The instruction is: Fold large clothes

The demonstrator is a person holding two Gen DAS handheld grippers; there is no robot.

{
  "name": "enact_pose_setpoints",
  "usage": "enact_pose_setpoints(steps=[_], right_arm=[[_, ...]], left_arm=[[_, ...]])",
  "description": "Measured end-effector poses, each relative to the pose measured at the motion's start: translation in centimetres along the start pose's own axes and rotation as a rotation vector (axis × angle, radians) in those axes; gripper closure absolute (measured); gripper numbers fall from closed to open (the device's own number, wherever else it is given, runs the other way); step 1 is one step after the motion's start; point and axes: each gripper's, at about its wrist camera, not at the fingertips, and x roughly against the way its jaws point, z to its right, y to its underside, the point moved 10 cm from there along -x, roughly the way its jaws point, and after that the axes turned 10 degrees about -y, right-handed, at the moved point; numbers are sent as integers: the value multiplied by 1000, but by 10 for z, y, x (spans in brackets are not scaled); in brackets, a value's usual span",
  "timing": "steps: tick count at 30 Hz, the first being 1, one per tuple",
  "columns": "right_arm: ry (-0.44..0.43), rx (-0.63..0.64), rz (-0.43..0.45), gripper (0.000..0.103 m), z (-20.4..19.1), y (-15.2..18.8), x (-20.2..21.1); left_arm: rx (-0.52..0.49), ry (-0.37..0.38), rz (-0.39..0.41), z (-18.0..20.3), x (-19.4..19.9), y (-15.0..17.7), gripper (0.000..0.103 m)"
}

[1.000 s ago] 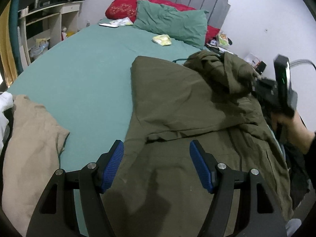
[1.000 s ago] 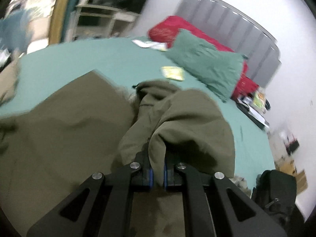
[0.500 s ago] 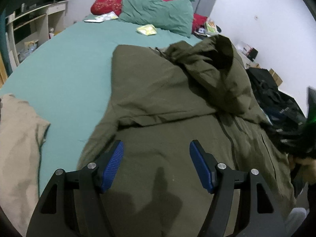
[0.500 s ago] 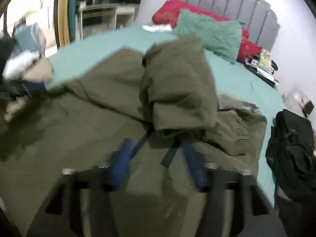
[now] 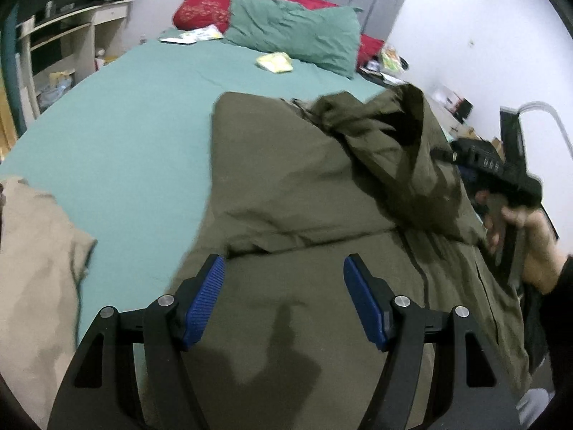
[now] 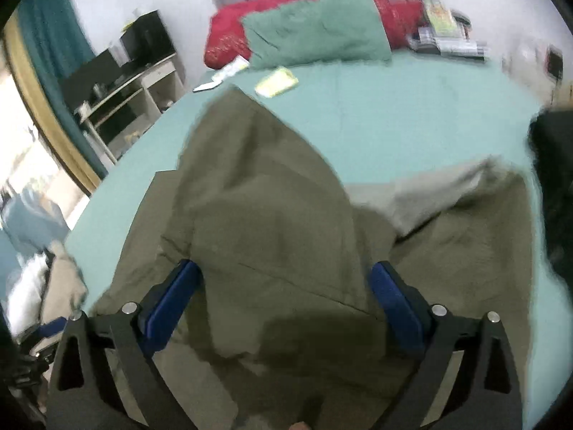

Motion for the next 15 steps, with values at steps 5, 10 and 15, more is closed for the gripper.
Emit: enact_pose_setpoints(steps=[5,10,15], right_arm=[[-3,81,-51,97,-12,-1,-19],[230,511,-56,99,-59,-51,5],[771,1257,66,99,-105,-107,31]], left_arm=[[57,0,-25,-17,-9,-6,30],[79,6,-29,-20,-7,-5,30],[61,-3,-17,-16,-3,-4,30]])
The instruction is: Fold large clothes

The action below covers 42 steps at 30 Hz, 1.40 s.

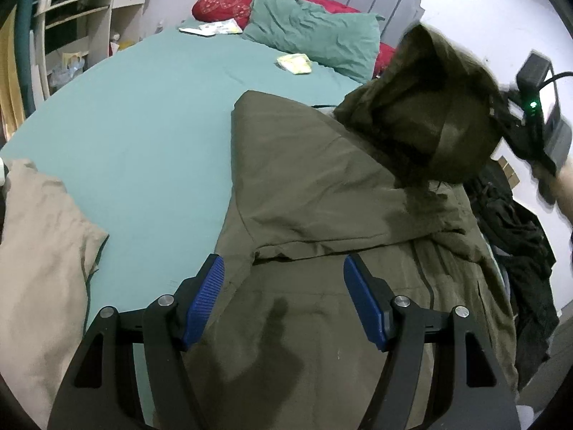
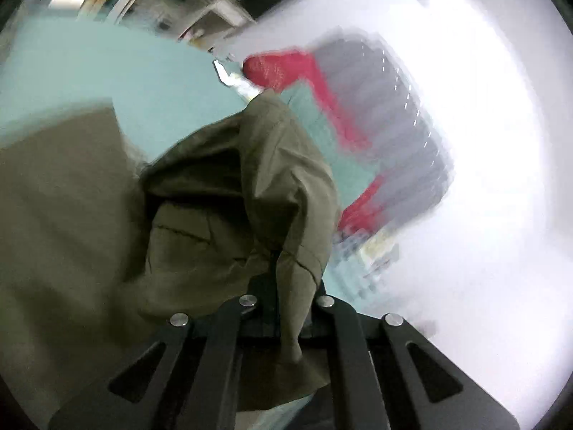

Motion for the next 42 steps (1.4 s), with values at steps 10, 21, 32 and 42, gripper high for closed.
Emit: enact_pose_setpoints(steps=[10,21,32,42], right_arm=[[-206,144,-6,99,-138,56,8],[-787,-658,-15,4,-176,83,72],[-1005,-1390,107,4,-98,94,-1],[-919,-878,-96,98,-158,22,-28]], left_arm=[[0,-9,-8,-7,-1,0,30],[61,-4,-7,-32,4,-5,30],[76,-19,35,-40,9,-27,30],[78,-29,33,-38,-2,-40,30]])
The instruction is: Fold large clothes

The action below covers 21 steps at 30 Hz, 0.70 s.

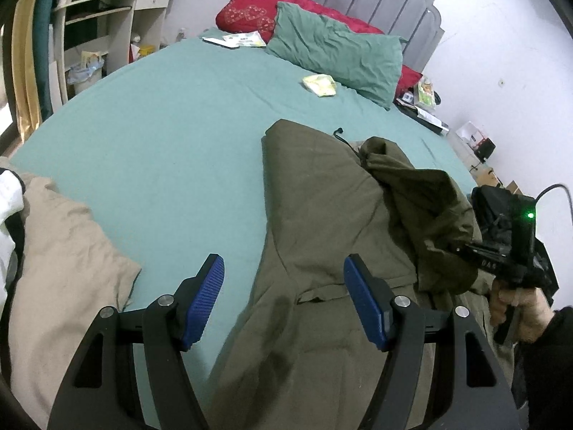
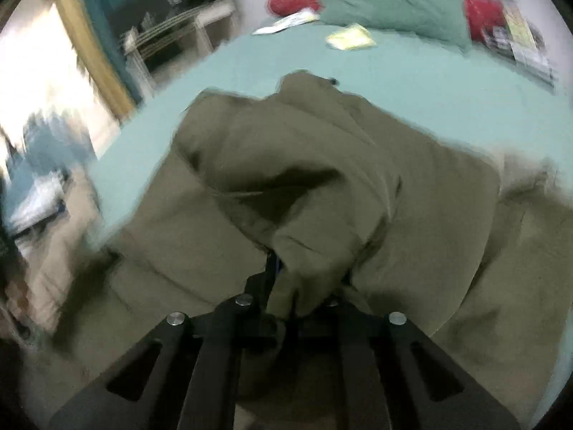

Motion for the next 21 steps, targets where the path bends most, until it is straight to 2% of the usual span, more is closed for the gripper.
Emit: enact_pose_setpoints(steps=[2,4,5,7,9,10,11,13,17,18,19,20,21], right_arm=[[246,240,-35,98,1,-21,19],[518,451,-27,99,9,-50,51],[680,593,-21,99,11,-66,67],[948,872,-23,99,11,-87,85],[1083,1087,-46,99,9,-90,84],[1117,1155,-43,99,6,-86,80],[1135,1202,-36,99,4,-79,76],[1093,1237,-17,98,-8,-54,56],[844,1269,-64,97,-34,24,-5],[766,1242,-77,94,-40,43,-21],[688,1211,-91,86,-45,59,-32],[630,1178,-99,70,-49,70,-39],[585,1127,-97,67,-52,79,-45]], left_arm=[[2,2,1,1,1,-1,30],[-4,1,2,3,1,1,30],[-10,-2,1,4,1,2,30],[-18,-5,-1,6,0,5,30],[-28,-6,-4,8,-1,7,30],[-31,-6,-4,9,0,7,30],[-38,-5,-1,10,0,7,30],[-44,-7,2,12,0,6,30],[-49,-8,-10,13,-4,10,30],[-51,-5,-17,14,-6,13,30],[-50,-1,-20,16,-7,14,30],[-54,4,-19,19,-9,17,30],[-63,7,-18,22,-10,19,30]])
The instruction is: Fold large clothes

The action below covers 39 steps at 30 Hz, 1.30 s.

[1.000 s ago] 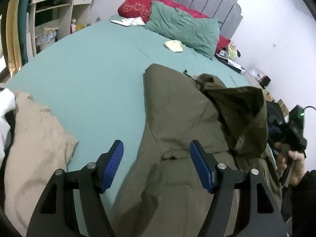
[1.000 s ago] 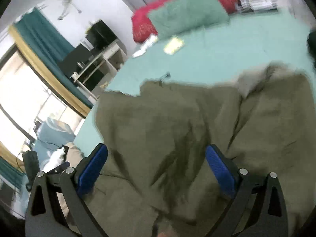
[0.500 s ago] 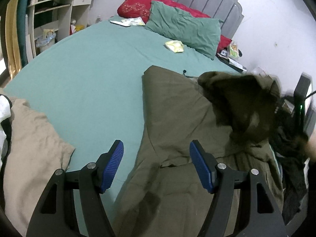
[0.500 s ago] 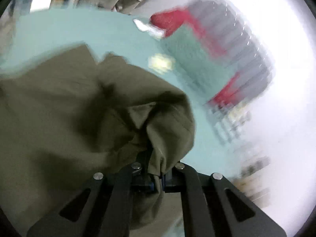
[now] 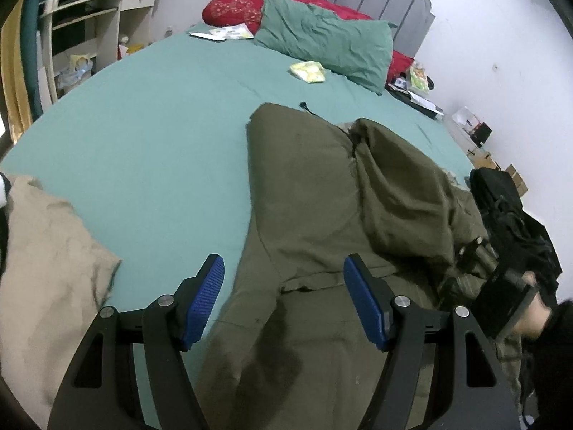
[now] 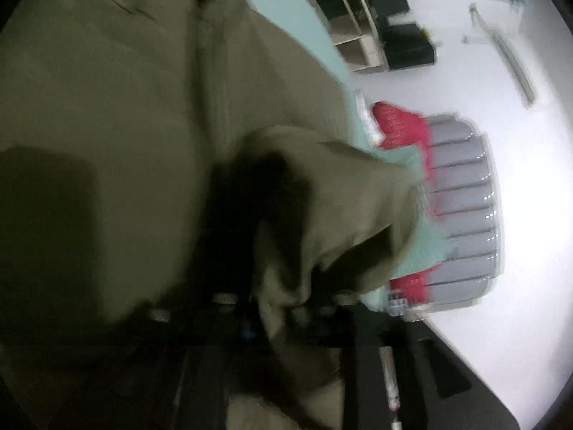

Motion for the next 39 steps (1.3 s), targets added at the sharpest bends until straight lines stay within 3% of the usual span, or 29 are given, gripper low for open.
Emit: enact_pose_setpoints(steps=[2,3,4,6,7,9,12,14,15,18,19,20,21,22,23,24,25,26,28,30,32,35,39], right_arm=[[-31,-114,18,67,-3,1,5],[-73,-194,36,53,-1,5,10],[-129,-292,69,32,5,7,19],[-199,-480,162,11,17,15,43],[-213,-543,200,10,23,20,53],[-232,-689,272,10,44,33,69],[-190,-969,389,10,79,69,84],[-215,-1206,405,10,99,104,68],[-277,-1326,419,10,105,119,56],[-643,-1606,411,13,87,130,6],[-734,-1656,431,19,83,127,-4],[-812,-1691,459,20,79,121,-12],[-884,-1720,477,22,76,115,-19],[-976,-1754,497,28,72,106,-27],[-1041,-1764,501,44,70,99,-31],[-1064,-1755,491,61,71,91,-37],[-1027,-1739,464,89,76,90,-39],[-976,-1711,426,95,79,92,-39],[-835,-1670,438,96,108,103,-31],[-640,-1619,472,97,149,122,-14],[-546,-1548,503,97,172,127,-6],[-492,-1412,419,96,169,123,-16],[-468,-1350,312,92,113,158,-13]], left_arm=[[-26,13,4,9,-2,5,30],[-61,17,14,18,-2,8,30],[-83,26,21,24,-1,9,30],[-93,53,30,37,0,8,30],[-86,70,30,45,0,5,30],[-88,123,42,72,0,-9,30],[-98,142,108,113,-4,-41,30],[-87,169,118,136,-13,-59,30],[-85,174,118,150,-25,-69,30],[-108,147,49,168,-64,-68,31],[-124,128,-4,172,-81,-60,41],[-141,123,-34,173,-89,-53,59],[-164,121,-66,176,-98,-43,64],[-174,116,-78,176,-103,-36,75],[-176,118,-86,176,-105,-31,87],[-173,129,-104,176,-107,-25,90],[-169,135,-112,175,-107,-23,92],[-166,138,-109,175,-105,-25,96],[-155,178,-50,180,-86,-41,96],[-155,223,4,189,-68,-56,96],[-163,255,14,198,-62,-61,96],[-181,216,-13,200,-76,-46,97],[-183,187,-91,189,-94,2,96]])
